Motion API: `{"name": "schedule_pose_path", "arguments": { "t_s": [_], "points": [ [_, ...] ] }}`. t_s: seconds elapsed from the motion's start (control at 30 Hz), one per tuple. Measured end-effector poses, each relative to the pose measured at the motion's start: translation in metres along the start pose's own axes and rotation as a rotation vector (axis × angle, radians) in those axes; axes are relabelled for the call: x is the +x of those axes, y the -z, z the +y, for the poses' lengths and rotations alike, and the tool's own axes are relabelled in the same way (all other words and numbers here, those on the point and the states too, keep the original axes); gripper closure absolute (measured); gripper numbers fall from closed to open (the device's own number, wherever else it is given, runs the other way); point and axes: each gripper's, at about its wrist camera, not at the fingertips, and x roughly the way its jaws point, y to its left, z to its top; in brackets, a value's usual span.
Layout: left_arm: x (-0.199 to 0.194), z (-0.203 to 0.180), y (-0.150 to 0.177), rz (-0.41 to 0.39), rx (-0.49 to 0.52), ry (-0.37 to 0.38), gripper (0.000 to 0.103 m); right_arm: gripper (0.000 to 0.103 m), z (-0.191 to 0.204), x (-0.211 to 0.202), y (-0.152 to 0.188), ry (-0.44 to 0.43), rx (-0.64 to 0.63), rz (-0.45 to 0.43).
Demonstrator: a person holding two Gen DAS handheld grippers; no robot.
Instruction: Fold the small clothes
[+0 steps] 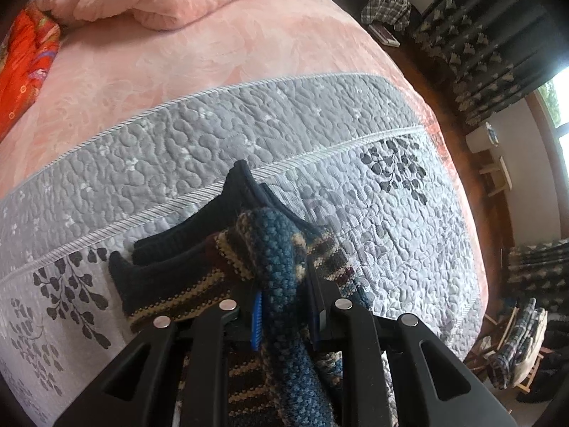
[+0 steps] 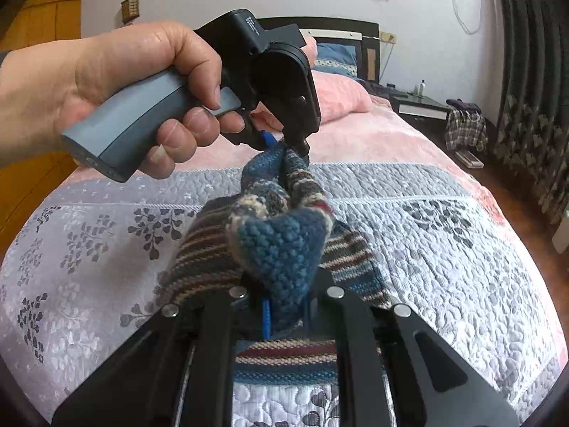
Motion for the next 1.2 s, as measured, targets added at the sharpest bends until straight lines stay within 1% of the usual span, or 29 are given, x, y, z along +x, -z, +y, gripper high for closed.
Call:
{"name": "schedule_pose_path", "arguments": {
  "t_s": [0.33, 0.5, 0.67, 0.77, 0.87, 0.9, 0.93, 0.97, 1.0, 1.03, 1.07, 1.1, 1.17, 1.2],
  "points": [
    [0.039, -0.024, -0.002, 0.033, 0.038, -0.048, 0.083, 0.092, -0.028, 0.015, 0.022, 0.002, 0.038, 0.048],
    [0.059, -0.041, 0.000, 0.047, 0.059, -0.086, 0.083, 0.092, -0.044, 0.024, 0.036, -0.006, 0.065, 0.081],
    [0.070, -0.050, 0.000, 0.050, 0.062, -0.122, 0.083, 0.092, -0.057, 0.032, 0.045, -0.020, 0.096, 0.110],
    [0.077, -0.053, 0.000, 0.048, 0.046, -0.141, 0.083, 0.092, -0.065, 0.037, 0.050, -0.043, 0.128, 0.128],
    [0.086, -0.056, 0.004, 0.040, 0.046, -0.159, 0.080, 0.092, -0.081, 0.047, 0.059, -0.110, 0.202, 0.169],
    [0.090, -0.057, 0.005, 0.032, 0.045, -0.154, 0.075, 0.092, -0.089, 0.052, 0.064, -0.152, 0.241, 0.189],
    [0.091, -0.057, 0.006, 0.019, 0.043, -0.145, 0.067, 0.089, -0.095, 0.056, 0.067, -0.176, 0.271, 0.200],
    [0.091, -0.057, 0.007, -0.010, 0.039, -0.118, 0.061, 0.082, -0.104, 0.060, 0.071, -0.205, 0.311, 0.213],
    [0.089, -0.056, 0.008, -0.036, 0.032, -0.084, 0.048, 0.075, -0.115, 0.065, 0.077, -0.238, 0.361, 0.229],
    [0.087, -0.055, 0.009, -0.054, 0.028, -0.053, 0.041, 0.054, -0.125, 0.070, 0.081, -0.244, 0.390, 0.247],
    [0.081, -0.054, 0.011, -0.084, 0.026, -0.006, 0.040, 0.038, -0.133, 0.075, 0.083, -0.226, 0.398, 0.263],
    [0.076, -0.053, 0.013, -0.108, 0.033, 0.017, 0.038, 0.036, -0.143, 0.080, 0.086, -0.244, 0.404, 0.282],
    [0.063, -0.047, 0.016, -0.142, 0.053, 0.034, 0.037, 0.035, -0.155, 0.085, 0.086, -0.334, 0.435, 0.310],
    [0.056, -0.042, 0.019, -0.153, 0.055, 0.049, 0.036, 0.035, -0.163, 0.089, 0.082, -0.401, 0.452, 0.324]
  ]
}}
